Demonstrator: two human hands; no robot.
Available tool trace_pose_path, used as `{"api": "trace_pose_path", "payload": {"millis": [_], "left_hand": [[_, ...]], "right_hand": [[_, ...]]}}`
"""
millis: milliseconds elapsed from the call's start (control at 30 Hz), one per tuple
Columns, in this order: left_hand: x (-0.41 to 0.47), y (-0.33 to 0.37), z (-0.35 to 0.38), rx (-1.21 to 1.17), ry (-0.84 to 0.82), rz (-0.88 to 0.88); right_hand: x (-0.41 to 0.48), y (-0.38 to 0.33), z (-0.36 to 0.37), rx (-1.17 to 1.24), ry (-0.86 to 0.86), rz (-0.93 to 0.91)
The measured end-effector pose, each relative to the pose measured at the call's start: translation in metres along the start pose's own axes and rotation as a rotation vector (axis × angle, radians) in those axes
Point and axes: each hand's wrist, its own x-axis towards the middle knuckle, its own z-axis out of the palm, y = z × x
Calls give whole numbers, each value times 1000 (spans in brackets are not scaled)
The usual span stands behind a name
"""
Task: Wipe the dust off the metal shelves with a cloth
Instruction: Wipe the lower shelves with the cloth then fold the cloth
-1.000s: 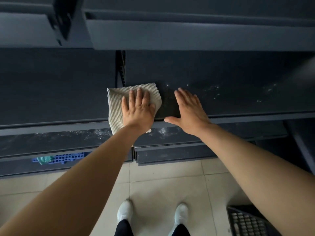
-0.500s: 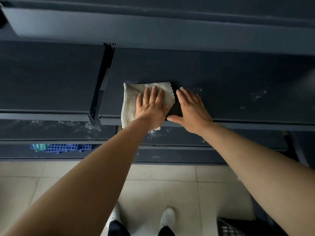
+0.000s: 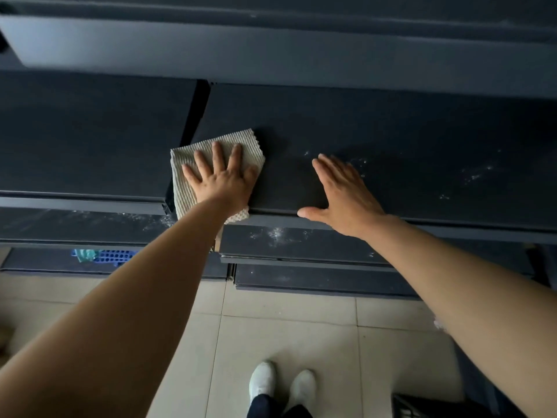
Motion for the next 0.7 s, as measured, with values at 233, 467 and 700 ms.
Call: {"api": "trace_pose_path", "payload": {"millis": [233,467,700], "left_hand": [[33,40,-1,31,-2,173],[38,107,3,37,-65,420],[13,118,12,64,-81,568]], "right_hand": [[13,13,-5,52,35,18],[-2,36,-5,-15,95,129],[-26,49,-2,-36,113,216]]}}
